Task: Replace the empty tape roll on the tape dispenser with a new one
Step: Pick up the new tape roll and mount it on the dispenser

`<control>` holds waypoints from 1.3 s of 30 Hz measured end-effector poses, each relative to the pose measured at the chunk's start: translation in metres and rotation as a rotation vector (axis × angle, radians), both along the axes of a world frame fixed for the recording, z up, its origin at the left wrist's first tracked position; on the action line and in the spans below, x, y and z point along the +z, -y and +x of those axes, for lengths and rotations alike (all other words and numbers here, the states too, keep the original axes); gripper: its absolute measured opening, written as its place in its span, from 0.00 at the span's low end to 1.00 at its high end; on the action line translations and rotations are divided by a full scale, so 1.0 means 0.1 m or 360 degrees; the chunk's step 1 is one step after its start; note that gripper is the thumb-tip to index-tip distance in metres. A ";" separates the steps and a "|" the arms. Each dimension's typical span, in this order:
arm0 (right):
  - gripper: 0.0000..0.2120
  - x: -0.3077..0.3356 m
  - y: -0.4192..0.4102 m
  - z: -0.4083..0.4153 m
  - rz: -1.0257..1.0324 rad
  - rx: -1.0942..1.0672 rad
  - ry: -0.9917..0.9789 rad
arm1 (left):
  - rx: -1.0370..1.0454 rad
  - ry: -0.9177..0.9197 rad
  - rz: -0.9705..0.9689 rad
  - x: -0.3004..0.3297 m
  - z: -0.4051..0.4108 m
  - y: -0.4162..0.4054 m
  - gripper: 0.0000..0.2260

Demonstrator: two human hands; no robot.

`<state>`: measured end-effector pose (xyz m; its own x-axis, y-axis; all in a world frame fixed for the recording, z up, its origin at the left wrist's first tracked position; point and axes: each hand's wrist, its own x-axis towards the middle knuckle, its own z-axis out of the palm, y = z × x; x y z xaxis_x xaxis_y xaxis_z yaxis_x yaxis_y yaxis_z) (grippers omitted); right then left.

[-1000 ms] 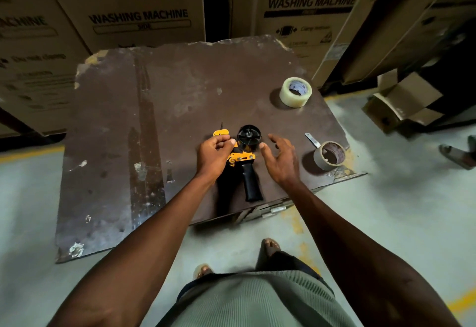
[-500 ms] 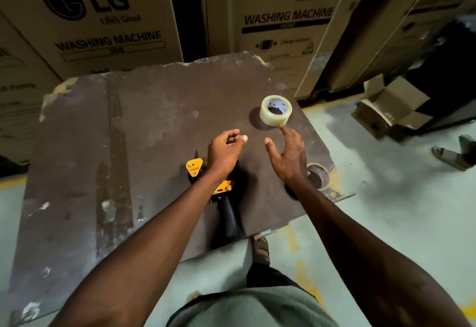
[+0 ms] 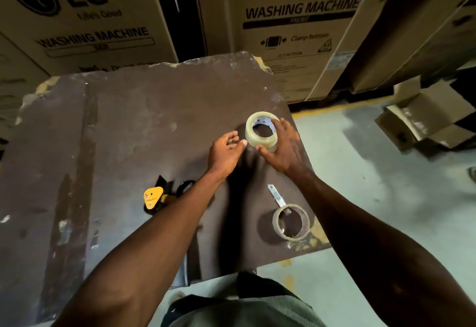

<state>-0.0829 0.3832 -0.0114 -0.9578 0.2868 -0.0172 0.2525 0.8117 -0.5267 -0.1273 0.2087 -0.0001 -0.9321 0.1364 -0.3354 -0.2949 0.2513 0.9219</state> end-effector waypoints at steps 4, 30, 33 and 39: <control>0.50 0.00 -0.16 -0.35 0.0108 0.0206 0.0188 | -0.0068 0.0077 -0.0115 -0.11 -0.15 -0.16 0.22; 0.48 0.75 0.86 0.56 -0.2017 -0.0289 0.0217 | -0.0846 -0.0490 -0.0046 0.69 0.53 0.88 0.40; 0.41 0.94 1.29 0.80 -0.2044 -0.0216 0.0214 | -0.0804 -0.0473 0.0080 0.86 0.72 1.19 0.40; 0.36 1.18 1.90 1.16 -0.2124 -0.0144 0.0088 | -0.0867 -0.0348 0.0470 1.14 0.97 1.78 0.32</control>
